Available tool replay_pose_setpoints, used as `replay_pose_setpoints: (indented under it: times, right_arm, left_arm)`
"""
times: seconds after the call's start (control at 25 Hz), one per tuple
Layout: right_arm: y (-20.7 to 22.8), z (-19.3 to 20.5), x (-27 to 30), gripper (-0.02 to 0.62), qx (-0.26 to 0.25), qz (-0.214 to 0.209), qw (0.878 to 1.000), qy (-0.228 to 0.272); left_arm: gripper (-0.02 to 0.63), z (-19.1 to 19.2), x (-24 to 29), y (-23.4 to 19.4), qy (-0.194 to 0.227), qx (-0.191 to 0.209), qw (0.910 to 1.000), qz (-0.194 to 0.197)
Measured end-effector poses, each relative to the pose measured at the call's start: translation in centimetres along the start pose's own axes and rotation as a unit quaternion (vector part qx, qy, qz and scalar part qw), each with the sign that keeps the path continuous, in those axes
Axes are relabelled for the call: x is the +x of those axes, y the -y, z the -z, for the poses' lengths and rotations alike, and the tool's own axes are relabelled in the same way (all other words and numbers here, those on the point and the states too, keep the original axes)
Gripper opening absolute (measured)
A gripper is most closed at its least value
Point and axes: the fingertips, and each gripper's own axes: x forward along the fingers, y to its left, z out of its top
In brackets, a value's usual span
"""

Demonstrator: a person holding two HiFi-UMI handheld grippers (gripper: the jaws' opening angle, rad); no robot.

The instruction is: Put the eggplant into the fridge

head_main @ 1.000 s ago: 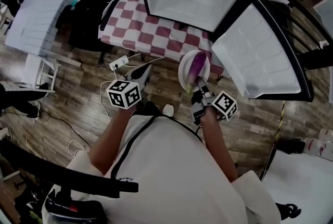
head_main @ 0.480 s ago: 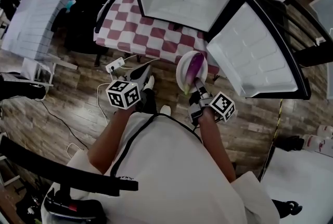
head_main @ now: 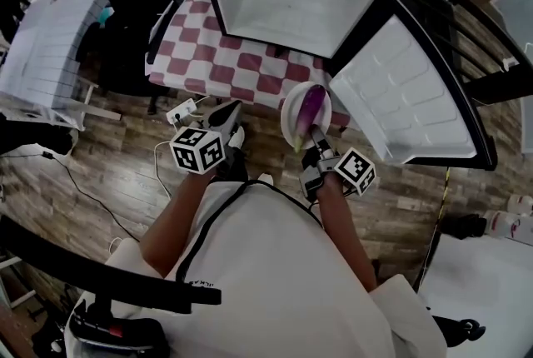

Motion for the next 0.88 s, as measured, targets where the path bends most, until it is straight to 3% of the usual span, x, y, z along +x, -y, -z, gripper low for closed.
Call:
replay_pose_setpoints:
  times: [0.36,0.88]
  right_arm:
    - [-1.0,-0.6,4.4,0.038,0.004,0.008,1.0,0.004]
    - [-3.7,-3.9,15.4,0.038,0.006,0.025,0.999,0.021]
  left_arm:
    - [0.002,-2.7,2.3,-3.7,-0.009,0.005,0.9999,0.006]
    - [0.002,-9.1,7.4,-11.9,-0.025,0.005,0.9994,0.022]
